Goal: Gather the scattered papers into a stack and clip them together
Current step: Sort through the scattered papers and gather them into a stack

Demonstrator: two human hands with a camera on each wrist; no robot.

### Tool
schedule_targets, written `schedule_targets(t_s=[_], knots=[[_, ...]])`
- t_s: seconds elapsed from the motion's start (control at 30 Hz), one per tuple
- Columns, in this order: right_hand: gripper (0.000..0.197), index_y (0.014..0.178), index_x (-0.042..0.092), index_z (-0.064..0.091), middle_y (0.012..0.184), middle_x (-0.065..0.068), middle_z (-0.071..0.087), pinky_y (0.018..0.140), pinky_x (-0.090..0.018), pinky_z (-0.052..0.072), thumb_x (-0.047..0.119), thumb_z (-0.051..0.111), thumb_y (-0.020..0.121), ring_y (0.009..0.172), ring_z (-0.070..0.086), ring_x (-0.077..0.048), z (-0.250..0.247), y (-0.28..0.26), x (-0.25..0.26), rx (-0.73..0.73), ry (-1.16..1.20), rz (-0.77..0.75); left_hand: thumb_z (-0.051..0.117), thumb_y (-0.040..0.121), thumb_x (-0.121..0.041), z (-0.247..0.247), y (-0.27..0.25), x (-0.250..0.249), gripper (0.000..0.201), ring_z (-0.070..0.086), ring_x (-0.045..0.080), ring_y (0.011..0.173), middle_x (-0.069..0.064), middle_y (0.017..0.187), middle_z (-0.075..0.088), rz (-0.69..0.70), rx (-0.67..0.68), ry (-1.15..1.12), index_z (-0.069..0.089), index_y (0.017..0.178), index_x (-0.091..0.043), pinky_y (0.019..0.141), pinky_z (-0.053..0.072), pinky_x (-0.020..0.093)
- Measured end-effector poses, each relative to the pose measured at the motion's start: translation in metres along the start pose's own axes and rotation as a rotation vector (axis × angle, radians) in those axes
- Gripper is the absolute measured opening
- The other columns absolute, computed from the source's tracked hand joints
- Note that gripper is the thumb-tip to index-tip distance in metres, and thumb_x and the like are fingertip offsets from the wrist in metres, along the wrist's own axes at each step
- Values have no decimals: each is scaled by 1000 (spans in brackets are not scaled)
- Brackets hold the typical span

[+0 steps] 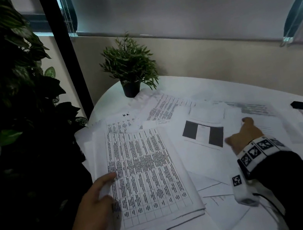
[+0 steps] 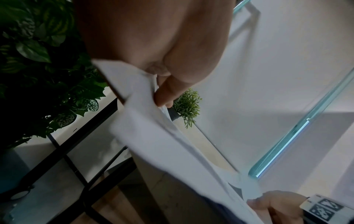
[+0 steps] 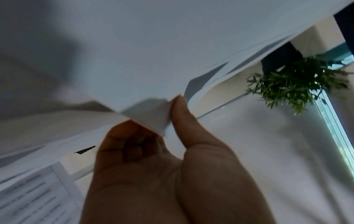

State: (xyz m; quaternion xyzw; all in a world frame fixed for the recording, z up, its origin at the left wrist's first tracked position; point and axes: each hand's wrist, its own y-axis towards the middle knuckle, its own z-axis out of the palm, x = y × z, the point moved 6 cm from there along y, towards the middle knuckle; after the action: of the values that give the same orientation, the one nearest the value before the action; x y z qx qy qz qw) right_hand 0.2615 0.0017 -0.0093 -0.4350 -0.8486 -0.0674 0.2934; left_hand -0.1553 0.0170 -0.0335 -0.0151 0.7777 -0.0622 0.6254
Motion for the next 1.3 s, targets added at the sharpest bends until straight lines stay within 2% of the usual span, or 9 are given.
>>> schedule_targets(t_s=[0.23,0.4,0.5,0.6,0.7,0.87,1.0,1.13,1.3], knots=[[27,104,10,69,100,-13,69,86,-31,44,23,70,80,99,62,-32,-57,-6,-1,-252,97,-129,38,84,19,4,3,7,47,63,-12,71,-12,101,64,-70,-2,-117,66,102,-14,57,44,-1],[20,101,6,66,102,-18,68,93,-41,46,19,63,86,100,61,-38,-69,3,-13,-217,87,-151,39,84,21,3,4,2,46,59,-21,70,-9,98,63,-41,13,-136,66,105,-11,58,40,-5],[19,99,5,64,97,-23,67,89,-39,44,20,59,88,98,60,-40,-87,3,-21,-337,98,-161,42,83,18,-1,3,3,46,60,-2,90,2,109,64,-26,-25,-90,67,108,-12,74,43,9],[18,83,12,62,83,-18,60,69,-31,45,28,54,84,81,57,-33,-108,1,-29,-489,311,-153,42,82,18,-1,5,8,48,59,16,104,6,114,64,-25,-32,-88,68,107,-13,88,41,24],[25,65,16,49,59,3,43,55,-25,34,40,48,73,67,38,-19,-118,-9,-20,-541,529,-193,40,83,20,3,3,8,47,59,15,98,8,113,64,-89,-32,-208,67,106,-11,74,45,13],[30,63,13,48,57,1,50,55,-17,38,3,54,90,54,46,1,-56,-70,60,-138,535,-556,42,96,-1,15,-7,-14,32,68,-3,68,2,82,70,-156,36,-434,72,85,-5,58,51,10],[14,88,22,60,54,14,61,52,-23,45,9,55,92,47,51,2,17,-108,80,249,519,-588,42,98,-19,8,-4,-2,51,72,14,83,-6,72,75,-225,62,-495,77,61,-24,69,56,23],[16,77,27,60,52,20,55,56,-20,37,16,60,90,52,50,-1,18,-106,77,158,301,-683,47,94,-42,6,5,14,46,67,36,96,21,101,72,-285,61,-575,74,91,-5,95,48,47],[16,73,20,61,56,17,60,49,-7,41,15,62,88,52,54,3,6,-100,71,198,279,-653,71,71,-10,15,2,14,20,63,24,70,19,80,65,-195,75,-527,67,82,6,69,49,29]])
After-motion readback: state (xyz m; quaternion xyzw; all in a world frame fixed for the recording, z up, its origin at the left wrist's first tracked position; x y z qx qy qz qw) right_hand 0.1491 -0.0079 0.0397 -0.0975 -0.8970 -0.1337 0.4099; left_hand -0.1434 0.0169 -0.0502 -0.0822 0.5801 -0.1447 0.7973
